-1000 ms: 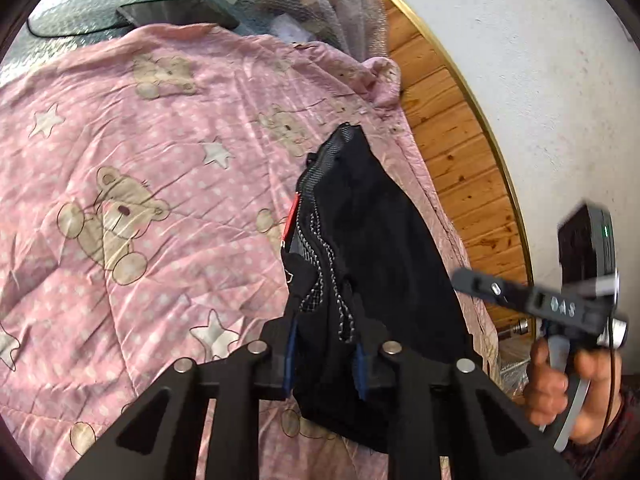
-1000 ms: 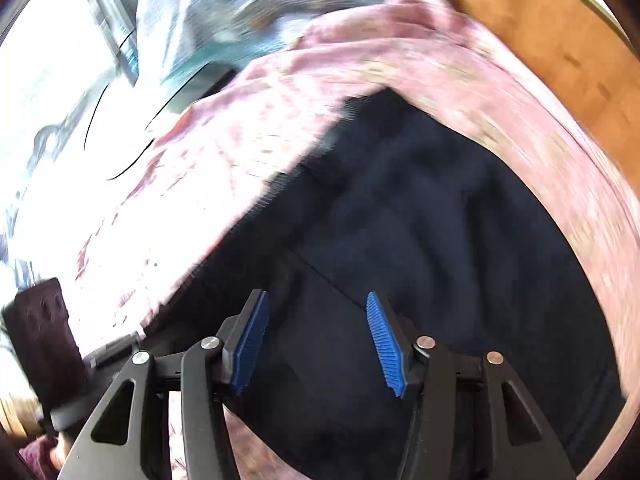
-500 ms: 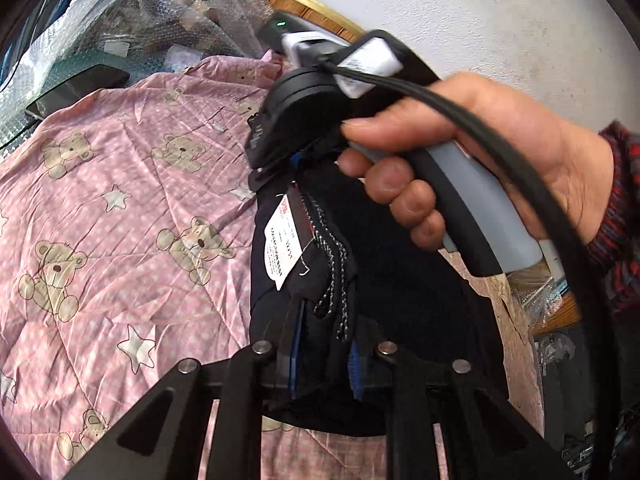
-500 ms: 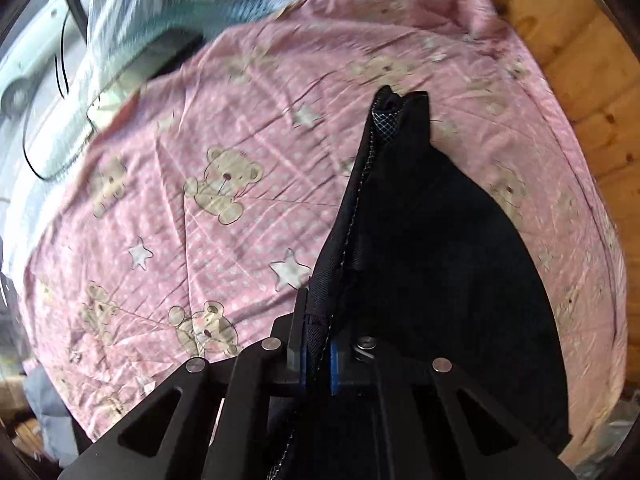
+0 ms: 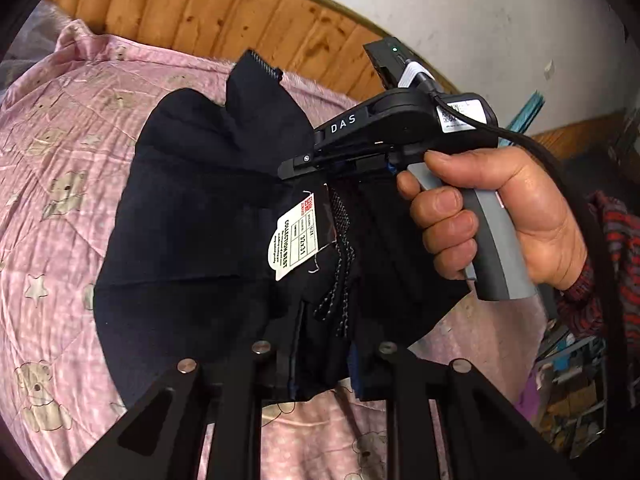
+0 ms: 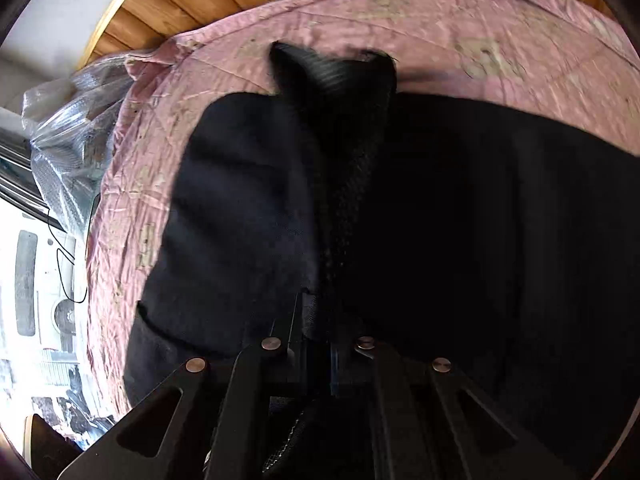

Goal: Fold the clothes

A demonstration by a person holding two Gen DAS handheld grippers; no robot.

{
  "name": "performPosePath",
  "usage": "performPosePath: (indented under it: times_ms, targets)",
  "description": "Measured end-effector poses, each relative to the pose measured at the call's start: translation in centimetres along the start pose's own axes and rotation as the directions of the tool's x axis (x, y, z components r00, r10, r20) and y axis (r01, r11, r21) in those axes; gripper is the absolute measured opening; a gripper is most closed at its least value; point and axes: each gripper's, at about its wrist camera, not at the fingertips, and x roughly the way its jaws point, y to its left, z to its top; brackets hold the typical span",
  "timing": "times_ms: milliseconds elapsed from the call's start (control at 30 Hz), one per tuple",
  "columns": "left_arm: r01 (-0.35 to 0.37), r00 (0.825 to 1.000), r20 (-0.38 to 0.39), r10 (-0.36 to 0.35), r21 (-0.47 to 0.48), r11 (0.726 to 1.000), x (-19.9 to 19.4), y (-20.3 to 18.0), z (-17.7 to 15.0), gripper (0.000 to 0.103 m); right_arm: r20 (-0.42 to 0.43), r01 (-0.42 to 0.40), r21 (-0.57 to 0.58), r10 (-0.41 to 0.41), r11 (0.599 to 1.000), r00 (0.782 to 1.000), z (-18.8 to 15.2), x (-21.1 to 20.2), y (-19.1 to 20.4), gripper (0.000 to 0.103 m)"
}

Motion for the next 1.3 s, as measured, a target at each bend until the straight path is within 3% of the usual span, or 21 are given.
performPosePath:
  times_ms: [100,233,300,433,533,633,667,700,733,800,867,933,1000,1100,1300]
  targets:
    - [-0.022,0.998,-0.059,0.025,0.040,0.999,1.3,-1.8,-0.6,0.025,0.042,-0.074,0.027,0.073,0.997,0.996,-1.1,-2.4,-3.5,0.006]
    - [0.015,0.997,-0.079,-0.012,0.029,0.999,0.2,-2.8,-1.0,0.035,0.084,-0.116,0.056,0.111,0.992,0.990,-0.8,-2.3,-6.0,0.006]
    - [0.028,0.995,-0.097,-0.026,0.018,0.999,0.0,-2.6,-1.3,0.044,0.101,-0.133,0.059,0.126,0.989,0.987,-0.3,-2.0,-6.6,0.006]
    - [-0.006,0.987,-0.163,0.004,-0.010,1.000,-0.4,-1.4,-2.7,0.044,0.070,-0.125,0.002,0.125,0.992,0.990,0.7,-1.8,-6.2,0.007]
    - [-0.020,0.989,-0.146,0.015,-0.031,0.999,-1.9,-0.7,-2.5,0.044,0.053,-0.128,-0.023,0.129,0.991,0.990,0.8,-2.2,-6.5,0.009]
    - [-0.008,0.998,-0.069,0.002,-0.089,0.996,-3.1,0.6,-1.2,0.044,0.074,-0.161,0.027,0.159,0.987,0.985,0.5,-3.5,-7.6,0.022]
    - [-0.014,0.998,-0.057,0.009,-0.093,0.996,-3.0,1.0,-0.7,0.044,0.081,-0.160,0.041,0.157,0.986,0.984,0.4,-3.8,-7.7,0.022]
    - [-0.017,0.998,-0.056,0.012,-0.088,0.996,-2.6,1.3,-0.3,0.044,0.075,-0.153,0.045,0.150,0.987,0.986,0.4,-3.7,-7.5,0.012]
    - [-0.015,0.998,-0.064,0.010,-0.073,0.997,-2.1,1.5,-0.1,0.044,0.062,-0.160,0.045,0.157,0.986,0.986,0.5,-3.2,-7.0,0.009]
    - [-0.049,0.993,-0.111,0.046,-0.032,0.998,-0.6,2.1,-0.3,0.044,0.055,-0.162,0.025,0.161,0.986,0.985,0.7,-2.5,-5.4,0.009]
    - [-0.142,0.978,-0.158,0.139,-0.011,0.990,0.4,3.6,-0.9,0.044,0.046,-0.173,-0.002,0.173,0.985,0.984,1.1,-2.1,-3.8,0.009]
    - [-0.202,0.966,-0.174,0.189,-0.058,0.978,0.3,5.7,-1.8,0.044,0.052,-0.125,-0.040,0.127,0.991,0.990,1.5,-2.3,-3.2,0.006]
    - [-0.157,0.979,-0.150,0.136,-0.136,0.978,-0.7,7.1,-2.3,0.044,0.070,-0.075,-0.049,0.078,0.996,0.995,2.0,-3.6,-3.8,0.009]
    - [-0.069,0.991,-0.125,0.046,-0.179,0.981,-2.4,7.6,-2.2,0.044,0.097,-0.052,-0.027,0.055,0.998,0.994,2.6,-6.7,-5.6,0.034]
    - [0.030,0.999,-0.005,-0.031,-0.207,0.978,-4.6,8.1,0.1,0.044,0.233,0.020,-0.093,0.003,0.996,0.973,7.3,-13.6,-5.0,0.034]
